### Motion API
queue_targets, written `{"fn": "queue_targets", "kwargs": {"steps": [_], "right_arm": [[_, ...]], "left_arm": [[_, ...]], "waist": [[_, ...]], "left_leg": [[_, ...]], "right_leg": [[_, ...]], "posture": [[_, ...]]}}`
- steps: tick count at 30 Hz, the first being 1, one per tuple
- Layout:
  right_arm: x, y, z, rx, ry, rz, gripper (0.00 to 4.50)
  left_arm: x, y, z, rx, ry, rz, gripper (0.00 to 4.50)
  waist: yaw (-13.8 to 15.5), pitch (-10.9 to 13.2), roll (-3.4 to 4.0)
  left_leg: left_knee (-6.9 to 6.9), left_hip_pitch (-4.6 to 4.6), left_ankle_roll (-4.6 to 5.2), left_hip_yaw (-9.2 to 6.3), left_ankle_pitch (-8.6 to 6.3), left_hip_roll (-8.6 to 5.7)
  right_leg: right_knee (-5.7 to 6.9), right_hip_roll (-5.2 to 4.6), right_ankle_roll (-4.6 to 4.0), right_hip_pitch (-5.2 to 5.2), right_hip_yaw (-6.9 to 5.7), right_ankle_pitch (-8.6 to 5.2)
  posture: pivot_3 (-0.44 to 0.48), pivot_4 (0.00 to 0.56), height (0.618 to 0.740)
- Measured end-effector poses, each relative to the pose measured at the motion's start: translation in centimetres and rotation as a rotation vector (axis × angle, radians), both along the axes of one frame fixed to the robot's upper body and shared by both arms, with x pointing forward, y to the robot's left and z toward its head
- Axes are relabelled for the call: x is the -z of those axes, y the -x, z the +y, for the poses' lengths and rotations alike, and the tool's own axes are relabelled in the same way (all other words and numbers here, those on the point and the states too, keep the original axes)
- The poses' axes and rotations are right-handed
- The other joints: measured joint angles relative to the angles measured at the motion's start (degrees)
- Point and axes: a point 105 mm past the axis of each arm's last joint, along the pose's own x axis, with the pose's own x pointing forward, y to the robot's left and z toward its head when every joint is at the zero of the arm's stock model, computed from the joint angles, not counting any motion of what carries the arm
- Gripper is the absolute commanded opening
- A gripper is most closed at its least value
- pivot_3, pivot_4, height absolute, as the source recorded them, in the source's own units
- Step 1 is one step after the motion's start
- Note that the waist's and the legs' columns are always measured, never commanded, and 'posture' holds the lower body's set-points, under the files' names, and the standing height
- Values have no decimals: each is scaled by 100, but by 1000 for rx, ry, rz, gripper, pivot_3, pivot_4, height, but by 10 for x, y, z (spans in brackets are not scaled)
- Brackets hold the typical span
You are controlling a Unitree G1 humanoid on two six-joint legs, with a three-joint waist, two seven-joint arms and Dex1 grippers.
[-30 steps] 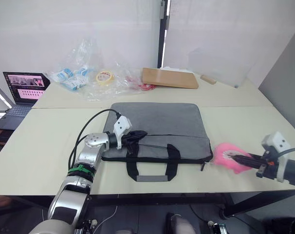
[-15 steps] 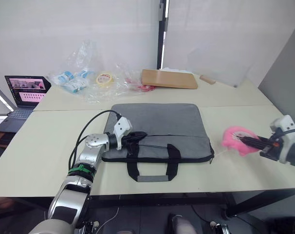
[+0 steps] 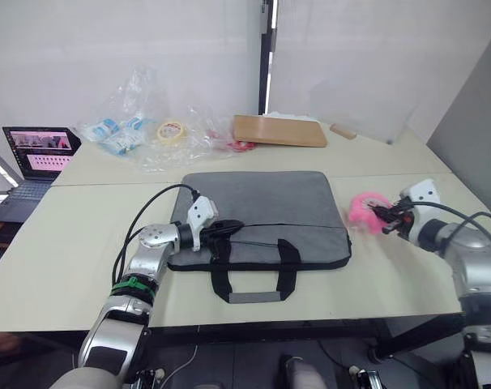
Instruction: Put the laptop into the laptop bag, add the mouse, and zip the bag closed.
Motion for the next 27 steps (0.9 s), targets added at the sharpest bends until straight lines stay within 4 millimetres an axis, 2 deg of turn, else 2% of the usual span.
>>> {"fn": "queue_targets", "kwargs": {"steps": [4, 8, 12, 19, 21, 24, 27], "right_arm": [[1, -3, 5, 7, -20, -16, 22], [15, 11, 18, -90, -54, 34, 22], [19, 18, 26, -162, -59, 55, 1432], [4, 28, 15, -246, -8, 37, 3824], [-5, 33, 10, -280, -8, 13, 4492], [-14, 40, 6, -332, -25, -10, 4500], [-25, 48, 4, -388, -51, -22, 4500]], "left_arm": [[-1, 2, 2, 2, 7, 2, 0], [-4, 5, 4, -7, 41, 10, 0], [-8, 7, 7, -21, 78, 17, 0], [-15, 8, 19, -74, 140, 57, 0], [-19, 9, 26, -107, 170, 74, 555], [-25, 11, 39, -150, 168, 78, 1485], [-44, 13, 55, -190, 171, 51, 2536]], "waist": [[-22, 0, 0], [-26, -1, 1], [-47, 0, 1], [-41, 10, -14], [-38, 15, -21], [-33, 26, -39], [-14, 42, -56]], "left_leg": [[-2, 0, 4, 0, -2, 3], [-15, 2, 4, -1, -2, 5], [-20, 1, 3, 4, -2, 3], [-35, -1, -2, 4, 1, 2], [-39, -5, -4, 4, 2, 2], [-42, -12, -5, 1, 2, 3], [-43, -26, -7, -2, 3, 3]], "right_leg": [[-2, 3, 2, -1, -2, 1], [-1, 6, 3, -6, -4, 0], [-3, 5, 4, -12, -3, 0], [-8, 8, 4, -19, -3, 0], [-7, 9, 4, -26, -5, 0], [-8, 8, 4, -33, -10, 0], [-8, 4, 4, -47, -15, 0]], "posture": [[0, 150, 740], [0, 150, 740], [0, 150, 740], [0, 150, 740], [0, 150, 740], [0, 150, 740], [0, 150, 740]]}}
